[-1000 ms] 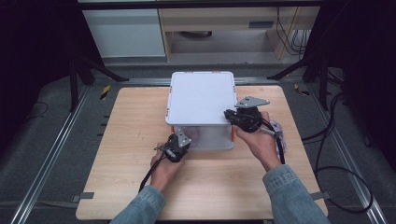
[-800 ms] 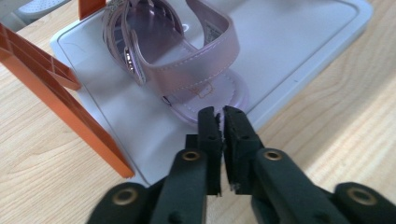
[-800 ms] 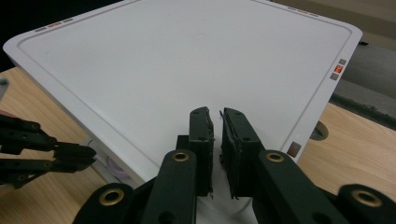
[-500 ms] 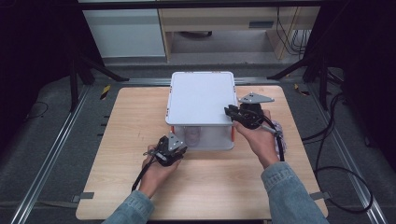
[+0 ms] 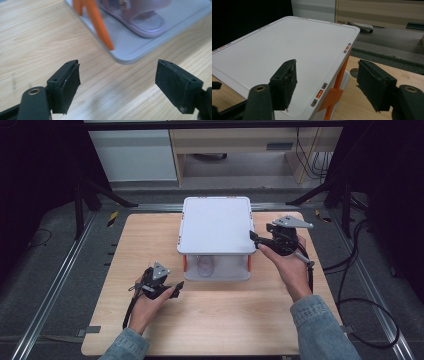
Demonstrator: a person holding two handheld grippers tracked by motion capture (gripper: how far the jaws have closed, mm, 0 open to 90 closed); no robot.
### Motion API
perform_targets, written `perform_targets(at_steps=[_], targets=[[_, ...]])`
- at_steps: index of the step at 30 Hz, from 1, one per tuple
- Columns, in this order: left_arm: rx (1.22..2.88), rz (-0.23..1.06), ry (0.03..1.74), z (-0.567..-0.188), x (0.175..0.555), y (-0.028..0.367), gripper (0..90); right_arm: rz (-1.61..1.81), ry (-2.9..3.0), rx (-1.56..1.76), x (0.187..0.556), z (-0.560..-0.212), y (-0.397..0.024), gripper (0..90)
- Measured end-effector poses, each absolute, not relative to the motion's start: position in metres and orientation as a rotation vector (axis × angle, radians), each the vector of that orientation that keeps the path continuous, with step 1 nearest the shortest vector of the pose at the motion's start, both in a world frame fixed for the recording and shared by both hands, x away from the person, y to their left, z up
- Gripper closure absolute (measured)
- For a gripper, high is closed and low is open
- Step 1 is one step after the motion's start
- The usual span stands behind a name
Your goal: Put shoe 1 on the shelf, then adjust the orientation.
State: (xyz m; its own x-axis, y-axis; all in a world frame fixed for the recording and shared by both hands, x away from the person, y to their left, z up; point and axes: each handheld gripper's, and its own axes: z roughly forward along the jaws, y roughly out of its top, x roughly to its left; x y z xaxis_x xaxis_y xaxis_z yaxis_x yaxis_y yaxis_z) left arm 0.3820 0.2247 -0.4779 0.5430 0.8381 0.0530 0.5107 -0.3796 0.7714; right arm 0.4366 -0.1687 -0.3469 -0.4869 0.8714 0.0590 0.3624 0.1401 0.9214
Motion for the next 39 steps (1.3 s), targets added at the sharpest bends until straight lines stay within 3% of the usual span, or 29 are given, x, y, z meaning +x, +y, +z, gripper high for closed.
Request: perform_targets(at_steps=[15,30,39], targets=[[1.963,0.631,1.197,-0.479,0.379,0.270,14.0,1.310,1.844,1.217,0.414,-0.343,-0.220,67.2],[1.949,0.628,1.262,-0.480,0.382,0.283,14.0,1.179,1.857,1.313,0.393,-0.400,-0.251,77.8],[1.953,0.626,1.269,-0.481,0.383,0.284,13.9,1.039,1.947,1.387,0.387,-0.441,-0.251,71.1]])
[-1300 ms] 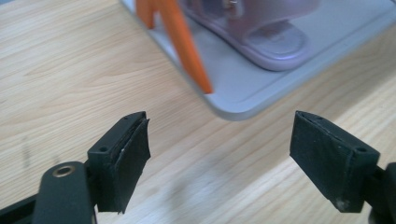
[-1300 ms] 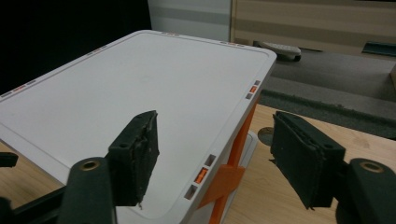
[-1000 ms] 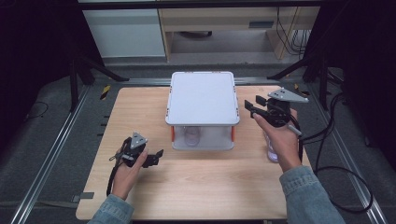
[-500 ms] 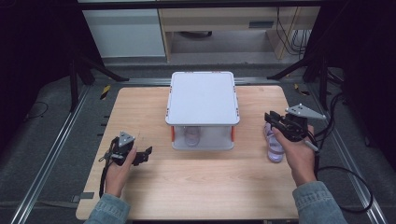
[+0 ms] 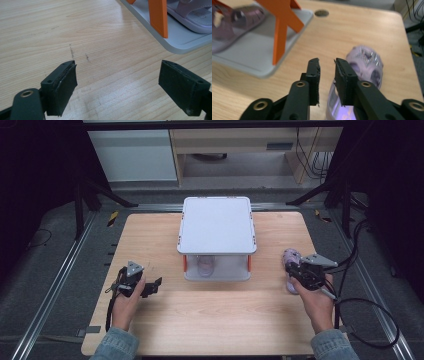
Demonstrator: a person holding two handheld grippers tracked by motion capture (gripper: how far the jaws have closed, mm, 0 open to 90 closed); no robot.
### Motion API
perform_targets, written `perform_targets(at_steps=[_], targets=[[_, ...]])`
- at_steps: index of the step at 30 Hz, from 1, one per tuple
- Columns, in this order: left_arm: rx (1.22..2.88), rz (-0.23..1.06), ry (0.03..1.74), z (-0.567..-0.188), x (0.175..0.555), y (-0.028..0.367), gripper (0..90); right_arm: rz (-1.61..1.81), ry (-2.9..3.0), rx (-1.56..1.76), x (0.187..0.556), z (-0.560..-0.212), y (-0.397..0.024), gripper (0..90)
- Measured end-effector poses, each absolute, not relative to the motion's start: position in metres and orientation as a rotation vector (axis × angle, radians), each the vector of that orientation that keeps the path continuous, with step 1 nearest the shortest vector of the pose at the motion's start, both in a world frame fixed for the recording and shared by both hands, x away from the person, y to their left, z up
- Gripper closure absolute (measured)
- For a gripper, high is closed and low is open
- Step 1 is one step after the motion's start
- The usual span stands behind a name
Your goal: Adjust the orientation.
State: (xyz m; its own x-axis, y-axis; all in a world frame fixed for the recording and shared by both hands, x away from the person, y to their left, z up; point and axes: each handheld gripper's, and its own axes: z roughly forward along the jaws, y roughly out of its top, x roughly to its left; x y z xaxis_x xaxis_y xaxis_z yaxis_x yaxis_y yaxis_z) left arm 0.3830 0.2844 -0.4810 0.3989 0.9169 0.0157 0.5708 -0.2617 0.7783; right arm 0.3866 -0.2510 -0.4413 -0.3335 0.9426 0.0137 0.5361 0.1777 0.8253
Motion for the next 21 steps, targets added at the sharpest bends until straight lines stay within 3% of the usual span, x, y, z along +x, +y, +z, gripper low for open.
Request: perform_targets(at_steps=[4,11,14,21], targets=[[1.959,0.623,1.269,-0.482,0.383,0.284,14.0,0.981,1.967,1.426,0.388,-0.455,-0.250,61.8],[1.967,0.612,1.268,-0.483,0.383,0.283,13.9,0.926,1.989,1.479,0.399,-0.466,-0.250,61.1],[1.972,0.613,1.265,-0.483,0.383,0.283,13.9,0.910,1.997,1.506,0.407,-0.472,-0.249,64.2],[1.973,0.621,1.273,-0.484,0.384,0.284,13.9,0.927,1.982,1.527,0.416,-0.477,-0.251,81.6]])
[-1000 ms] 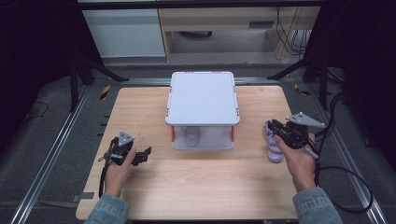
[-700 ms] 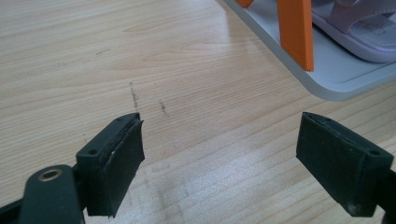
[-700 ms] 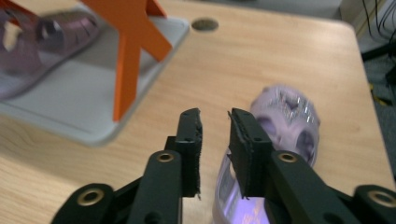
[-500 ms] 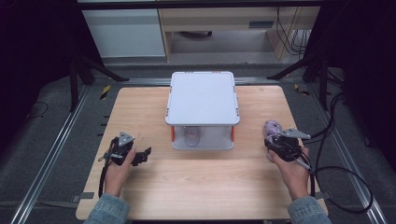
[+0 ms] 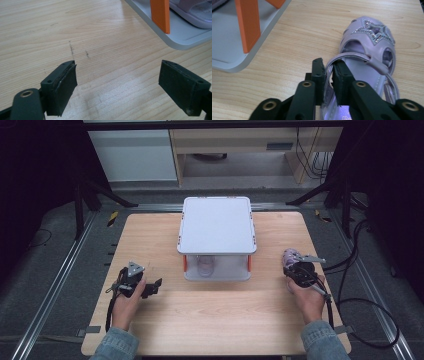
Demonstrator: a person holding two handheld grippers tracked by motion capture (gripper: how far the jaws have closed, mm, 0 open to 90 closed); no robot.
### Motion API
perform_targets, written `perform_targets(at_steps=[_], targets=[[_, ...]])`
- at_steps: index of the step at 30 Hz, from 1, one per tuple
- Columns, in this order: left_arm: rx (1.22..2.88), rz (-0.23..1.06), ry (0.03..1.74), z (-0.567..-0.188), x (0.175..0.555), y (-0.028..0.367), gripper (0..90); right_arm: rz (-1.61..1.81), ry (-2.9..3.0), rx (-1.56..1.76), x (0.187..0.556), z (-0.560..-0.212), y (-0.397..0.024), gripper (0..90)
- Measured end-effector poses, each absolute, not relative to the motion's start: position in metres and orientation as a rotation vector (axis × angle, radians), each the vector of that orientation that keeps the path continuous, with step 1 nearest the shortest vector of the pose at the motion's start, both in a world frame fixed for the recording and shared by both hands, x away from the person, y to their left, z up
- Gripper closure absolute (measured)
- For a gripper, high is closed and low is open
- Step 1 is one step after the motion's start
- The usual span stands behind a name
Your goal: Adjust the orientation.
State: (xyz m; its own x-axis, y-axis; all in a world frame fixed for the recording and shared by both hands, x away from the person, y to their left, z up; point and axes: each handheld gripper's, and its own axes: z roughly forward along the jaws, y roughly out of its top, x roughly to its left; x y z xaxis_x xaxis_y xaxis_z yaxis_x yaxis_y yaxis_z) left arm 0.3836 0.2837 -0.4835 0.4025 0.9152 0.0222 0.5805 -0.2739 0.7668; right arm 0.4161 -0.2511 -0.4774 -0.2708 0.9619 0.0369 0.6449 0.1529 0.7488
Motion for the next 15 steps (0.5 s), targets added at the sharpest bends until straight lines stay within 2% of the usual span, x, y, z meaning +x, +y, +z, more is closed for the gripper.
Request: perform_targets(at_steps=[6,15], targets=[[1.974,0.625,1.276,-0.483,0.384,0.284,13.9,0.990,1.978,1.483,0.402,-0.470,-0.263,85.7],[1.976,0.628,1.276,-0.484,0.384,0.282,13.9,1.197,2.084,1.317,0.346,-0.446,-0.252,85.6]])
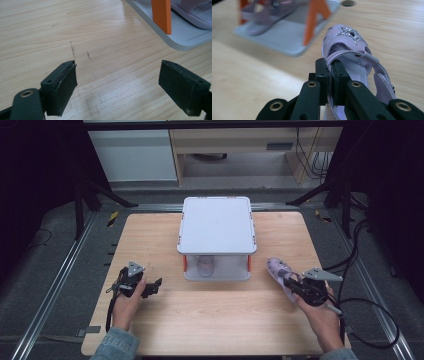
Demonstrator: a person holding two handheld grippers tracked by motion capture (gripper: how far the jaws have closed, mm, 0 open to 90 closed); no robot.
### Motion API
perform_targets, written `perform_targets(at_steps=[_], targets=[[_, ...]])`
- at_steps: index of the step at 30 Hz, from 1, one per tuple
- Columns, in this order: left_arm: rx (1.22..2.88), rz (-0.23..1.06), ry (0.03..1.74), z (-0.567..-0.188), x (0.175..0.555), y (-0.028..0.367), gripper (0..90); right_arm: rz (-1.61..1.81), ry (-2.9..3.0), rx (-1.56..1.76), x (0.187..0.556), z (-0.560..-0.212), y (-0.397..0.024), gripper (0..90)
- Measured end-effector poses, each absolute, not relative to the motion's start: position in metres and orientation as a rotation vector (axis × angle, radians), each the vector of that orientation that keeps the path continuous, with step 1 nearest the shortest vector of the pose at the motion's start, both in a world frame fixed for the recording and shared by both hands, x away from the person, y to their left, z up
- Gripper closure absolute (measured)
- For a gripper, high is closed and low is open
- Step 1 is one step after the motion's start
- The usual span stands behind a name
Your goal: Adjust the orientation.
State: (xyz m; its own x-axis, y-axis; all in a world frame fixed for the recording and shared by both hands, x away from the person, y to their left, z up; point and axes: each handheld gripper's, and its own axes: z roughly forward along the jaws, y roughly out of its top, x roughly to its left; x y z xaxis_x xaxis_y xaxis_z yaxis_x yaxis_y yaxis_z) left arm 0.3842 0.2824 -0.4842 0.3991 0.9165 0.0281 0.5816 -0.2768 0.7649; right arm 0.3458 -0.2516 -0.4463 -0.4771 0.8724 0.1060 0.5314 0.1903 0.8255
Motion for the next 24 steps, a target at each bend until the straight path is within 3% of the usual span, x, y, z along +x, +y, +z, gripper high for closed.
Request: perform_targets(at_steps=[7,24], targets=[[1.975,0.623,1.276,-0.485,0.384,0.282,13.9,1.251,2.232,1.187,0.321,-0.450,-0.216,85.4],[1.966,0.617,1.281,-0.485,0.385,0.283,13.9,1.326,2.449,1.021,0.308,-0.470,-0.144,85.3]])
